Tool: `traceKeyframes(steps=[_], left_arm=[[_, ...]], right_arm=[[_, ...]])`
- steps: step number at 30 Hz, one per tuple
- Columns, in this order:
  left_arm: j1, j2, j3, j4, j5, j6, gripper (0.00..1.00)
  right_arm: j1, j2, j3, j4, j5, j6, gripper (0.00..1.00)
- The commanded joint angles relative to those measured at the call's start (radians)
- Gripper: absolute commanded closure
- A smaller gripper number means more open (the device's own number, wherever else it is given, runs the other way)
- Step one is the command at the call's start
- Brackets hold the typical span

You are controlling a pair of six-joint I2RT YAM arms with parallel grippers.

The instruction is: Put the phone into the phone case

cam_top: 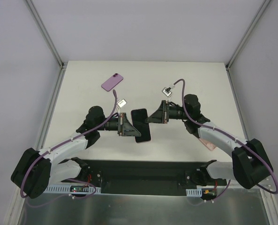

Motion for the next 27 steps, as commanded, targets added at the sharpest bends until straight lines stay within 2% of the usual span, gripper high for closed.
traceKeyframes(steps=[1, 2, 5, 8, 11, 15, 21, 27], left_arm=[[0.015, -0.008, 0.005, 0.114, -0.022, -0.024, 1.0], [0.015, -0.011, 0.005, 0.119, -0.018, -0.027, 0.98], [0.015, -0.027, 0.003, 0.12, -0.019, -0.032, 0.87], [0.016, -0.053, -0.001, 0.111, -0.044, -0.037, 0.75], [0.022, -0.066, 0.009, 0.085, -0.059, -0.035, 0.64], [0.044, -0.071, 0.028, 0.071, -0.062, -0.04, 0.59], [0.108, -0.093, 0.023, 0.07, -0.081, -0.08, 0.56], [0.116, -0.099, 0.029, 0.059, -0.09, -0.092, 0.54]], right_arm=[[0.027, 0.016, -0.017, 0.352, -0.135, 0.187, 0.88], [0.026, 0.026, -0.02, 0.46, -0.14, 0.22, 0.93], [0.026, 0.076, -0.036, 0.658, -0.152, 0.363, 0.98], [0.026, 0.147, -0.05, 0.881, -0.16, 0.519, 0.98], [0.026, 0.197, -0.059, 0.98, -0.172, 0.591, 0.98], [0.03, 0.181, -0.085, 0.98, -0.186, 0.566, 0.98], [0.03, 0.147, -0.111, 0.978, -0.194, 0.561, 0.98], [0.032, 0.145, -0.122, 0.98, -0.195, 0.556, 0.98]])
